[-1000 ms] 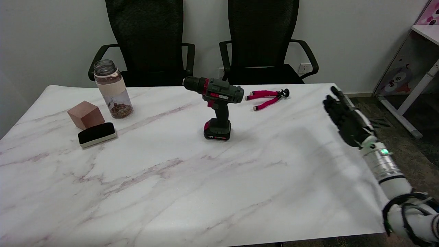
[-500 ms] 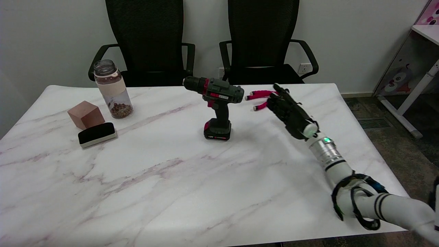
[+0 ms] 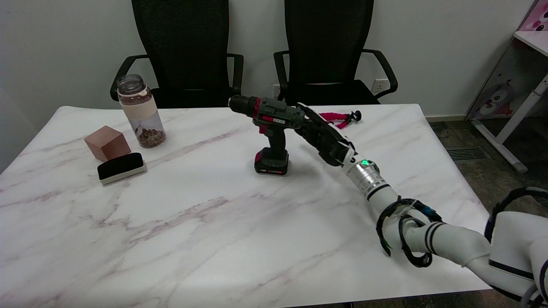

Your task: Pick up the power screwdriver.

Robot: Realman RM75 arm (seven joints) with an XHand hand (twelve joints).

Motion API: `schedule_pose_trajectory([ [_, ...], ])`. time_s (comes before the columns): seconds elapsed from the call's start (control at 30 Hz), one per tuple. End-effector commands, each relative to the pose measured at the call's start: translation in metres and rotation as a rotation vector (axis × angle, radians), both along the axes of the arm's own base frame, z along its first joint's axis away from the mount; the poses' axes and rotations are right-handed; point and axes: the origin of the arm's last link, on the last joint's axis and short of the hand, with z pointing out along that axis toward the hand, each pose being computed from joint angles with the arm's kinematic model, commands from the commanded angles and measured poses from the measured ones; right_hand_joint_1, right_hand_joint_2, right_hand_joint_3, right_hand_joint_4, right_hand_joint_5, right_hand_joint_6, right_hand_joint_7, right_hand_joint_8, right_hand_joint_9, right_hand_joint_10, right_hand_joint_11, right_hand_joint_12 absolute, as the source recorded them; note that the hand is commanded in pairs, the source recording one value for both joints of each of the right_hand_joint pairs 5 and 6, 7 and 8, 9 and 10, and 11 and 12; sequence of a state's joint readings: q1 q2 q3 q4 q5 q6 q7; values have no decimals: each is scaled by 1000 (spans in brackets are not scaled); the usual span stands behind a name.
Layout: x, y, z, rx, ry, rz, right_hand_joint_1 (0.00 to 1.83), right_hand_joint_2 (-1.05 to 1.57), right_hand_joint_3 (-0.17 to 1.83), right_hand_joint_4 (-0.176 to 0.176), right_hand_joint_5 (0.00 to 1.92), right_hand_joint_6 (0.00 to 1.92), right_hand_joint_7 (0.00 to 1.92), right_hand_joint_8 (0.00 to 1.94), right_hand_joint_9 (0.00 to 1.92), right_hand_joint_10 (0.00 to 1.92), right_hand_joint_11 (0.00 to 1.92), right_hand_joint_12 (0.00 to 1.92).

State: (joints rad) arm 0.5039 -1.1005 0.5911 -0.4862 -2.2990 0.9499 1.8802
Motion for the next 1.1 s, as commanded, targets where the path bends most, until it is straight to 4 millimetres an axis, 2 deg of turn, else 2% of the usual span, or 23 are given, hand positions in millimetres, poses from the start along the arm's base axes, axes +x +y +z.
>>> schedule_pose_trajectory([
  [0.03, 10, -41, -49, 55, 106, -28, 1007, -1014, 682, 176, 221, 221, 221, 221, 189, 189, 110, 110],
  [0.57, 6, -39, -64, 74, 77, -30, 1085, -924, 715, 176, 217, 217, 217, 217, 232, 232, 113, 113],
  [1.1, 7, -40, -67, 76, 65, -27, 1112, -757, 716, 176, 219, 219, 219, 219, 281, 281, 155, 155],
])
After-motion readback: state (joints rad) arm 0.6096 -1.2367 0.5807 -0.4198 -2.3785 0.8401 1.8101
